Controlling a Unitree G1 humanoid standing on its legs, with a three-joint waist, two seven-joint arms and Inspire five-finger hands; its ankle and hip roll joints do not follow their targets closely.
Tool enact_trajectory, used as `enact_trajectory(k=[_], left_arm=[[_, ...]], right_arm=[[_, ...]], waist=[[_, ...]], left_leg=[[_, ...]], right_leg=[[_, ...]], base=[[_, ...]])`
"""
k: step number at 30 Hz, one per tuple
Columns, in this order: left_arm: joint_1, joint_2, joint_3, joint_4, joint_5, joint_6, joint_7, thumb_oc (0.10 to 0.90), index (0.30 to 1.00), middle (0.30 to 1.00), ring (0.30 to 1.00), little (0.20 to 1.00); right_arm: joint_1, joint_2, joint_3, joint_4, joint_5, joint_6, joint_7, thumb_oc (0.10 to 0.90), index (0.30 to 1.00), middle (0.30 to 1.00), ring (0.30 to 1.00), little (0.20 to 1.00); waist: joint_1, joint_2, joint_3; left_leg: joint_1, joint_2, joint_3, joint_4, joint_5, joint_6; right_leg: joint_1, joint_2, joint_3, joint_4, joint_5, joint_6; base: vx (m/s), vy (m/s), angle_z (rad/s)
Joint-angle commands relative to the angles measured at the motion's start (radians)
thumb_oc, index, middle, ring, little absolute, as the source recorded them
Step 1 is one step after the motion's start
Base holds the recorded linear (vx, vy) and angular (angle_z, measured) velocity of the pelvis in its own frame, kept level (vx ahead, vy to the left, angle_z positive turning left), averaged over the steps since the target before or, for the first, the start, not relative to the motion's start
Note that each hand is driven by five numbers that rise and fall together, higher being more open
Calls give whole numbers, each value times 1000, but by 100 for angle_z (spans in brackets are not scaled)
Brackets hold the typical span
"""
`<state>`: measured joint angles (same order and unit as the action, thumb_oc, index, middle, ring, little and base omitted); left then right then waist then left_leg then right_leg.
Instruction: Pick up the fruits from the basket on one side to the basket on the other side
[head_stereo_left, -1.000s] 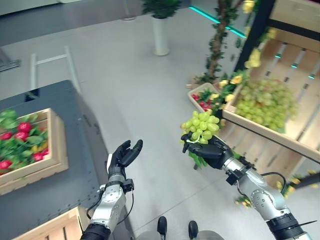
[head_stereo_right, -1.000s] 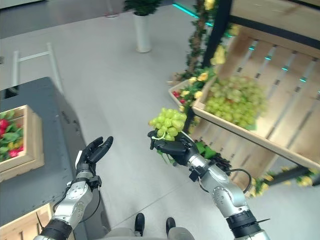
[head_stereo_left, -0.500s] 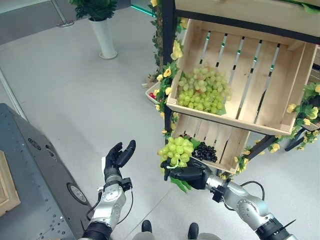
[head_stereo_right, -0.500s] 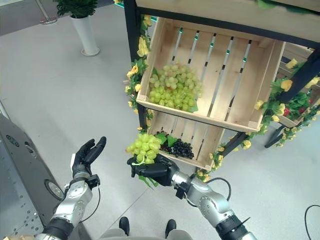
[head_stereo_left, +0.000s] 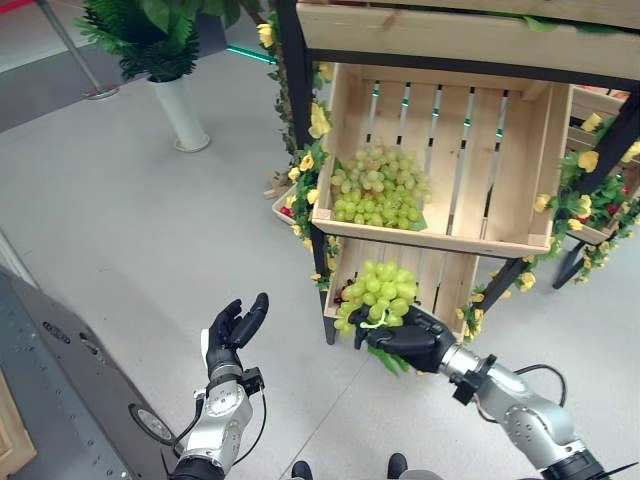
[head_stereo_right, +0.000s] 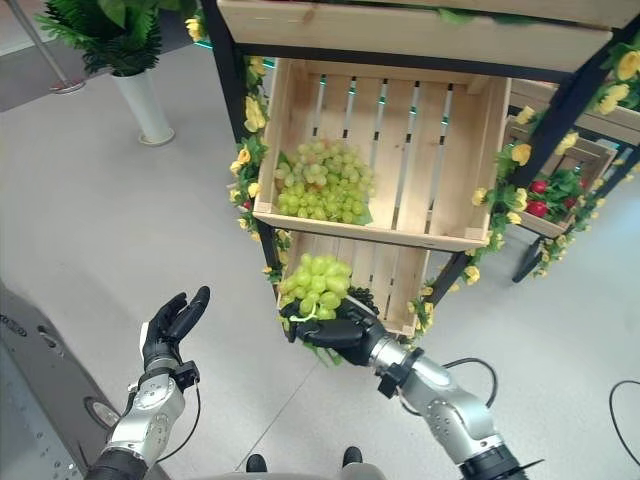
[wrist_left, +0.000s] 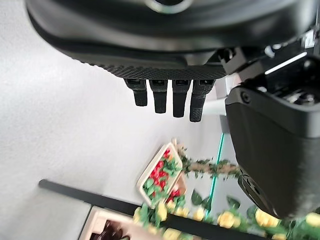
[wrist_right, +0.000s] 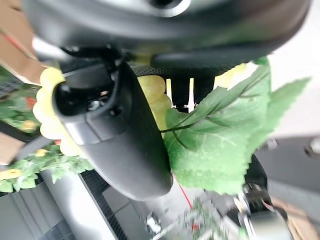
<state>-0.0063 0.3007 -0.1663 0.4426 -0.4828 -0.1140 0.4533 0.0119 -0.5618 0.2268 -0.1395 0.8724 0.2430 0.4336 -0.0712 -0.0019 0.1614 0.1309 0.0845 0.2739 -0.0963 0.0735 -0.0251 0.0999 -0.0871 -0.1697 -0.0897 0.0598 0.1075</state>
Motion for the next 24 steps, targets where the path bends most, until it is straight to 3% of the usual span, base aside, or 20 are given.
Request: enact_trajectory(k=[1, 6, 11, 13, 15, 24], left_arm=[[-110, 52, 34, 54, 45, -108, -30, 800, 900, 900, 900, 900], [-118, 45, 36, 101, 48, -114, -56, 800, 900, 900, 900, 900], [-131, 58, 51, 148, 41, -128, -73, 800, 900, 900, 900, 900], [-137, 62, 54, 153, 47, -127, -75, 800, 900, 900, 900, 900], [-146, 65, 49, 166, 73, -134, -68, 800, 900, 900, 900, 900], [-141, 80, 3, 206, 117, -104, -102, 800, 900, 900, 900, 900]], right_arm=[[-99, 20, -97, -154, 55, -101, 119, 400, 300, 300, 300, 300], [-113, -39, -155, -201, -1, -110, 147, 400, 300, 300, 300, 300], [-174, -132, -241, -210, 115, -66, 163, 400, 300, 300, 300, 300], [-195, -144, -259, -210, 113, -81, 160, 400, 300, 300, 300, 300], [-217, -166, -272, -204, 87, -122, 142, 400, 300, 300, 300, 300], [-453, -308, -315, -12, 236, -154, 9, 400, 300, 300, 300, 300]], waist=[[-13, -41, -46], [-28, -50, -53], [-42, -62, -59], [-43, -64, -60], [-44, -66, -60], [-23, -76, -86]], left_leg=[[51, -51, -12, 9, -167, 41], [57, -46, -3, 9, -171, 39], [67, -40, 5, 9, -176, 34], [69, -38, 6, 9, -178, 33], [73, -37, 7, 9, -179, 32], [84, -33, -13, 9, -188, 21]], right_leg=[[18, -16, 32, 2, -56, 2], [16, -12, 50, 2, -51, 3], [16, -6, 64, 2, -50, 2], [18, -5, 66, 2, -50, 1], [20, -5, 66, 2, -50, 2], [35, 0, 59, 2, -59, -4]], base=[[37, 8, -8], [35, 6, -9], [13, 2, -3], [6, -1, -2], [-1, -5, -2], [3, -7, -3]])
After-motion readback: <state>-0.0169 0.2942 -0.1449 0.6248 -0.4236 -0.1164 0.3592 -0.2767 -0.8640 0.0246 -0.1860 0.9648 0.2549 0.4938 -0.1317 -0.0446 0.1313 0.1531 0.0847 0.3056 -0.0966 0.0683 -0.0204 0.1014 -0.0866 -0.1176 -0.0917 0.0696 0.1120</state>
